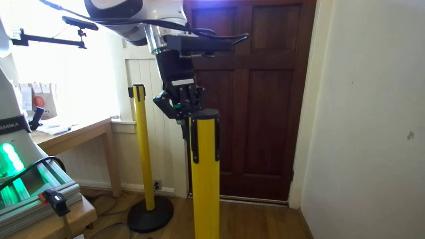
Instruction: Pull out the barrier belt from the yellow stand on the right and attach it to the stand on the left.
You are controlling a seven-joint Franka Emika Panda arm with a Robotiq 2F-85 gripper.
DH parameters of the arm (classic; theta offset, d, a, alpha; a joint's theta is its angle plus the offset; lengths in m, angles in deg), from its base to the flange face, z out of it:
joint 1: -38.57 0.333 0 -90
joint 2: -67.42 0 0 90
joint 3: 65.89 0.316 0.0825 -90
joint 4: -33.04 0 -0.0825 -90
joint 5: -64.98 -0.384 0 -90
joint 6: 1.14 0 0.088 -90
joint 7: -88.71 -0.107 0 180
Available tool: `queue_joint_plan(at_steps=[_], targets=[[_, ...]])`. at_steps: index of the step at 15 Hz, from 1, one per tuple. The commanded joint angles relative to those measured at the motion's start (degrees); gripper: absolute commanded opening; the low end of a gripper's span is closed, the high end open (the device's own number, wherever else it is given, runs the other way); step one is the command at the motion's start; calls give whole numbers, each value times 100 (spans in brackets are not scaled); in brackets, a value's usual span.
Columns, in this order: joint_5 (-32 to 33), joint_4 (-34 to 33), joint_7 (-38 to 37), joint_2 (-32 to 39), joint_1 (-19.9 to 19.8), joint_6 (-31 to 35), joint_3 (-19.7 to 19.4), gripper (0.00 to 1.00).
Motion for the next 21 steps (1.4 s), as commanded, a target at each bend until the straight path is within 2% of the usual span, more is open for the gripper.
queue_joint_plan(at_steps=[1,6,10,16,21], targets=[[208,-45,-756,-266,60,-457,369,5],[1229,-40,-2864,-368,298,-761,1107,5],[1633,91,-4503,-630,776,-1423,1848,5],[1506,-227,-6348,-672,1799,-2406,3038,5],[1216,-965,-7549,-312,2600,-2946,3799,5]])
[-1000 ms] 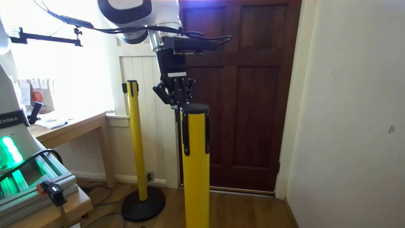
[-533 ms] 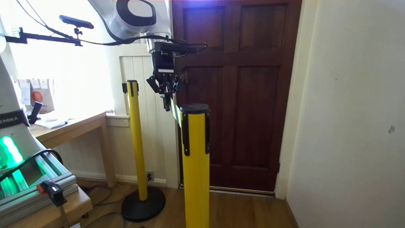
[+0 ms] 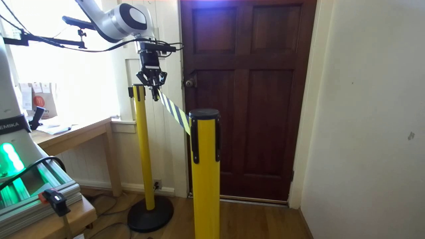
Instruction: Pull out the barrier belt from the yellow stand on the right and attach it to the stand on the left.
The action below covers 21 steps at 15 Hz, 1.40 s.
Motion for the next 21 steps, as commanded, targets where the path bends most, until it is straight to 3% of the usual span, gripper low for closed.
queue_joint_plan(at_steps=[1,5,6,7,17,18,21], targets=[[-276,-688,-659,328,470,-474,371,5],[-437,-1167,-1035,601,712,-747,563,5],[-618,-1215,-778,635,709,-708,546,5],[-339,-883,-900,400,668,-608,512,19],[-456,-1039,-871,554,662,-610,515,19],[-456,-1040,-871,554,662,-610,515,5],[-577,-1533,-1037,939,731,-839,581,5]])
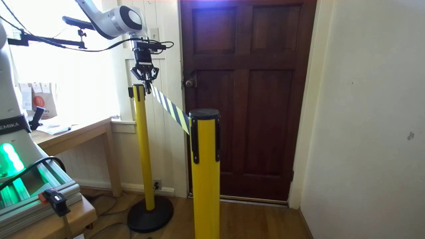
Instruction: Pull out the barrier belt from the yellow stand on the right and attach it to the stand on the left.
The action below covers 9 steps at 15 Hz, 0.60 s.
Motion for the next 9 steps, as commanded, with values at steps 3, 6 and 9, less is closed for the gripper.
queue_joint_plan(at_steps=[3,6,9], targets=[[-218,-1180,-473,892,184,-388,203,5],[-236,-2011,-768,1471,288,-498,336,5],[-317,-2786,-1148,2005,400,-863,437,5]])
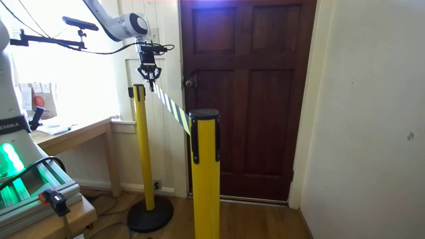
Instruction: Pull out the barrier belt from the yellow stand on the right and attach it to the stand on the left.
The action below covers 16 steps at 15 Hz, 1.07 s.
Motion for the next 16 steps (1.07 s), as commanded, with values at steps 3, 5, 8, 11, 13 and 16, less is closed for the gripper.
queue_joint_plan(at_steps=[3,5,8,11,13,16], targets=[[-828,-1455,-580,1030,165,-105,358,5],[-625,-1068,-466,780,102,-120,295,19],[-784,-1284,-564,910,146,-86,400,19],[-822,-1390,-562,979,148,-117,416,5],[-867,-1520,-552,1063,180,-258,456,5],[-931,-1590,-568,1084,236,-452,539,5]])
